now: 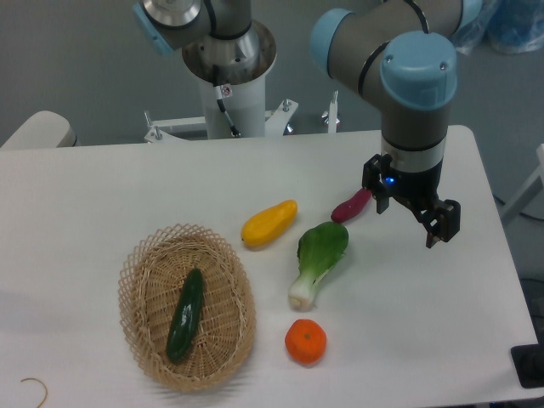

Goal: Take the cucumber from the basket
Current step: 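Move the open gripper over the basket above the green cucumber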

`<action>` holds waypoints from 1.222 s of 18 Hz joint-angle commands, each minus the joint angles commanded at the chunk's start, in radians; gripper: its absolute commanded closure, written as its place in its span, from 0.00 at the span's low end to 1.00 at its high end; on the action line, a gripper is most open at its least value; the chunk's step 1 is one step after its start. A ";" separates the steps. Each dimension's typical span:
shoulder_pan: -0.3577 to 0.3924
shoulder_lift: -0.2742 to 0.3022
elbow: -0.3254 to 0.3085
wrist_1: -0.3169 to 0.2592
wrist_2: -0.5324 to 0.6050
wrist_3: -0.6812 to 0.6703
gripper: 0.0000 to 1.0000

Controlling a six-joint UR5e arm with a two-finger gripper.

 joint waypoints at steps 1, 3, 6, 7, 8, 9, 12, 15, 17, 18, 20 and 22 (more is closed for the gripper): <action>-0.011 0.002 0.000 0.000 0.000 -0.003 0.00; -0.018 0.006 -0.002 -0.003 0.000 -0.005 0.00; -0.060 0.011 -0.012 -0.003 0.002 -0.027 0.00; -0.071 0.011 -0.020 -0.002 0.000 -0.053 0.00; -0.098 0.012 -0.032 0.000 0.002 -0.080 0.00; -0.120 0.014 -0.044 0.012 0.002 -0.112 0.00; -0.184 0.014 -0.063 0.038 -0.005 -0.352 0.00; -0.265 -0.001 -0.069 0.106 -0.012 -0.556 0.00; -0.310 -0.014 -0.084 0.109 -0.009 -0.674 0.00; -0.325 -0.015 -0.090 0.110 -0.011 -0.717 0.00; -0.351 -0.023 -0.092 0.104 -0.008 -0.739 0.00; -0.371 -0.028 -0.112 0.104 -0.008 -0.759 0.00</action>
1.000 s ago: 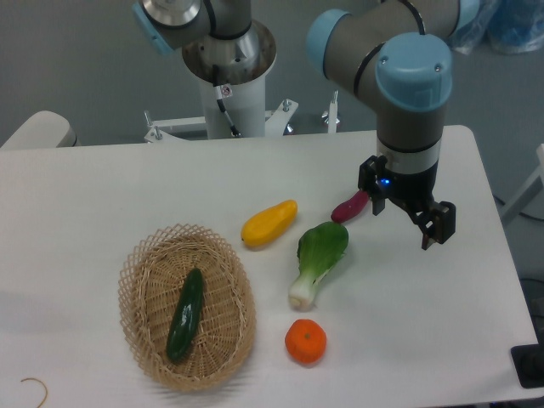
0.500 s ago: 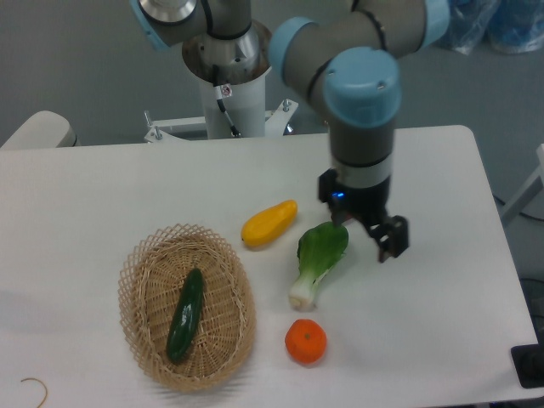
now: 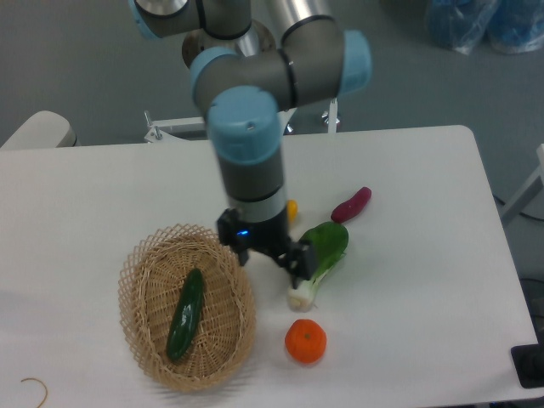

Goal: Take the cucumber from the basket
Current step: 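Move the open gripper over the basket above the green cucumber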

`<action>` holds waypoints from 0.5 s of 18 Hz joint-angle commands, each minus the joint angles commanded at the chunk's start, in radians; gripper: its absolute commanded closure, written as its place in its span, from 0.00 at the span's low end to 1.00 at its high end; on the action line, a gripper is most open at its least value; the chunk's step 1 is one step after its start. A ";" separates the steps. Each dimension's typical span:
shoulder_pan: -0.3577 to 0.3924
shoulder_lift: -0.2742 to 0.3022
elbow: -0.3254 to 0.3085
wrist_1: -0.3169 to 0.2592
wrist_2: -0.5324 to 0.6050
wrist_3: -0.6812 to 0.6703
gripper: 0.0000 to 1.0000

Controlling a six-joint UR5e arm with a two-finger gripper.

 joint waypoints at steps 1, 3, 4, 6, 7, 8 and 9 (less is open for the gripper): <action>-0.003 0.000 -0.020 0.005 0.002 -0.032 0.00; -0.009 0.000 -0.055 0.009 -0.002 -0.107 0.00; -0.024 -0.006 -0.058 0.011 0.000 -0.133 0.00; -0.038 -0.032 -0.062 0.015 0.000 -0.182 0.00; -0.045 -0.049 -0.065 0.029 -0.002 -0.209 0.00; -0.051 -0.058 -0.065 0.053 -0.002 -0.236 0.00; -0.061 -0.073 -0.065 0.076 0.000 -0.267 0.00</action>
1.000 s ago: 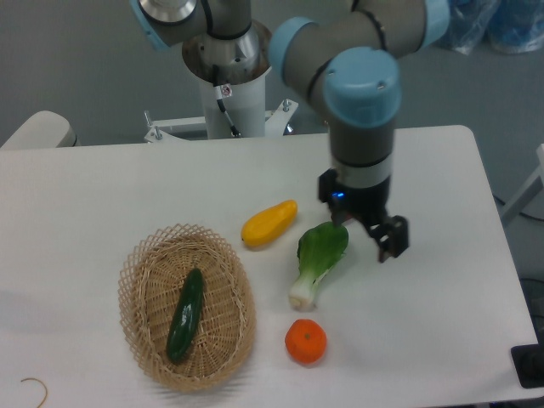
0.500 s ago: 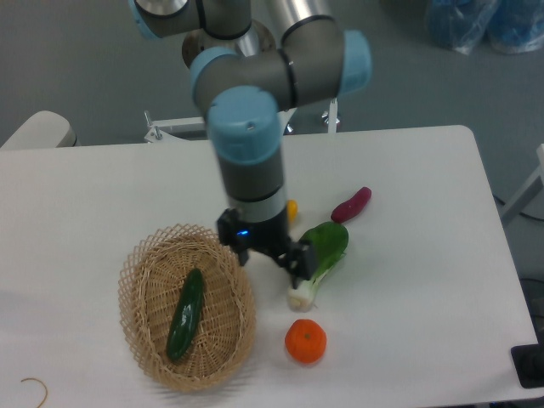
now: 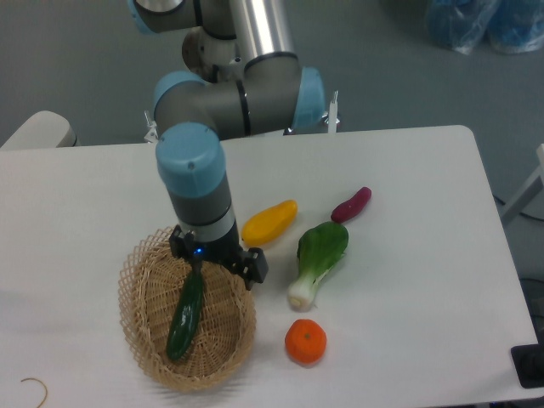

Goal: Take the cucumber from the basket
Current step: 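Move the open gripper over the basket above the green cucumber, then lower the gripper into the basket around the cucumber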

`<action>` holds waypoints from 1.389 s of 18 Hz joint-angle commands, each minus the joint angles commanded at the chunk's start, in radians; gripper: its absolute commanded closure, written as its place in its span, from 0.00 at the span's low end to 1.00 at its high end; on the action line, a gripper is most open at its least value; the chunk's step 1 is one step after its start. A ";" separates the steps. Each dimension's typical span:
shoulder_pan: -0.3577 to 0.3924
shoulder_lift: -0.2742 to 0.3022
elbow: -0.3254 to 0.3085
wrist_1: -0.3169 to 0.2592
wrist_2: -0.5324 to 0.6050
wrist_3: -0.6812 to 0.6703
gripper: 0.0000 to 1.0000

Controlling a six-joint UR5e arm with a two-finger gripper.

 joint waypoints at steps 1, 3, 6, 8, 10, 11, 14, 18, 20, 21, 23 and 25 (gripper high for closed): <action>-0.008 -0.011 -0.011 0.011 0.003 -0.026 0.00; -0.018 -0.034 -0.037 0.031 0.006 -0.048 0.00; -0.035 -0.046 -0.067 0.100 0.015 -0.046 0.00; -0.043 -0.058 -0.072 0.100 0.023 -0.051 0.00; -0.052 -0.061 -0.072 0.098 0.023 -0.052 0.00; -0.057 -0.068 -0.074 0.101 0.023 -0.052 0.00; -0.063 -0.089 -0.074 0.120 0.023 -0.051 0.00; -0.071 -0.098 -0.075 0.126 0.029 -0.048 0.00; -0.078 -0.100 -0.077 0.126 0.031 -0.048 0.00; -0.078 -0.106 -0.075 0.126 0.035 -0.048 0.00; -0.078 -0.109 -0.074 0.128 0.046 -0.045 0.00; -0.080 -0.111 -0.074 0.128 0.057 -0.043 0.20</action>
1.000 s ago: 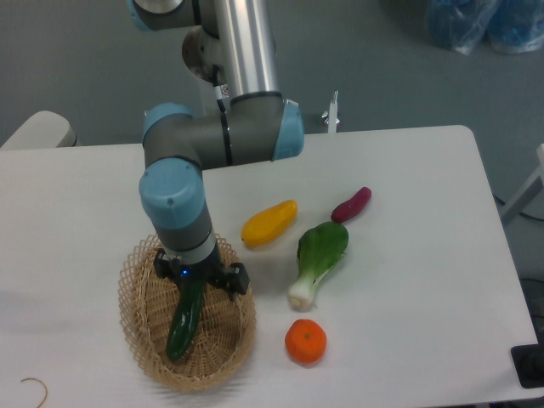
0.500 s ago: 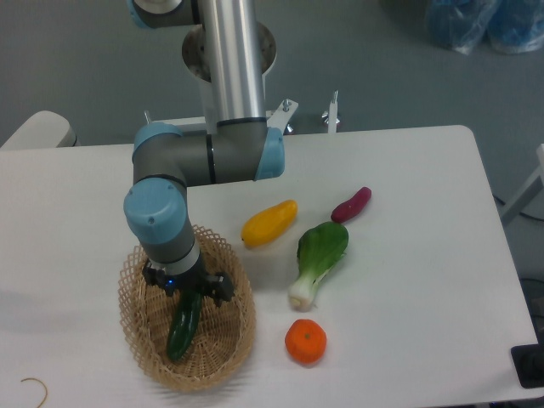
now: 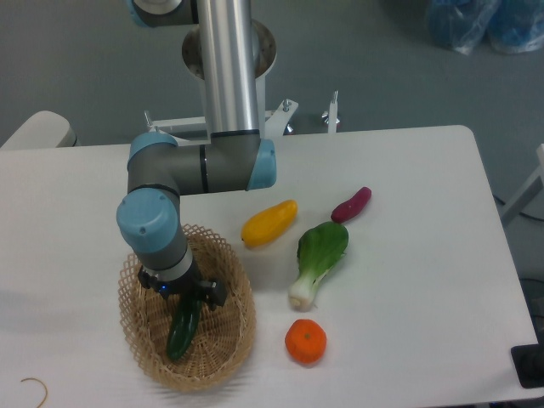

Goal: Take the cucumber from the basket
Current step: 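Lower the gripper into the basket around the cucumber, then close the gripper on the cucumber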

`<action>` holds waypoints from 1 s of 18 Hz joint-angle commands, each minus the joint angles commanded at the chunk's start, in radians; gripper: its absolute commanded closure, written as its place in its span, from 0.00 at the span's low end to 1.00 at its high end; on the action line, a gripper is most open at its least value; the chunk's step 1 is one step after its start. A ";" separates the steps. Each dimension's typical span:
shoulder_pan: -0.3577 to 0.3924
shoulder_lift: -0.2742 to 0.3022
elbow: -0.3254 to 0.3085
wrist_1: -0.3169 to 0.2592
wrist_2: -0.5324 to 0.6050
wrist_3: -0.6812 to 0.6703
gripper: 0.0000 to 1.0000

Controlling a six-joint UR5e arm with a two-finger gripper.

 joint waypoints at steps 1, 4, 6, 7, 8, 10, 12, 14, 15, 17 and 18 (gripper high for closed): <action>0.000 0.000 0.000 0.000 0.000 0.002 0.34; 0.002 0.000 0.002 -0.002 0.000 0.005 0.71; 0.002 0.003 0.005 -0.002 0.000 0.014 0.81; 0.002 0.003 0.006 -0.002 0.000 0.018 0.84; 0.002 0.005 0.011 -0.002 0.000 0.026 0.85; 0.002 0.008 0.021 -0.002 0.000 0.037 0.86; 0.003 0.014 0.029 -0.003 0.000 0.057 0.87; 0.006 0.029 0.052 -0.015 0.000 0.087 0.87; 0.012 0.041 0.070 -0.026 0.000 0.103 0.87; 0.031 0.067 0.086 -0.029 0.000 0.139 0.89; 0.047 0.083 0.087 -0.029 -0.001 0.164 0.89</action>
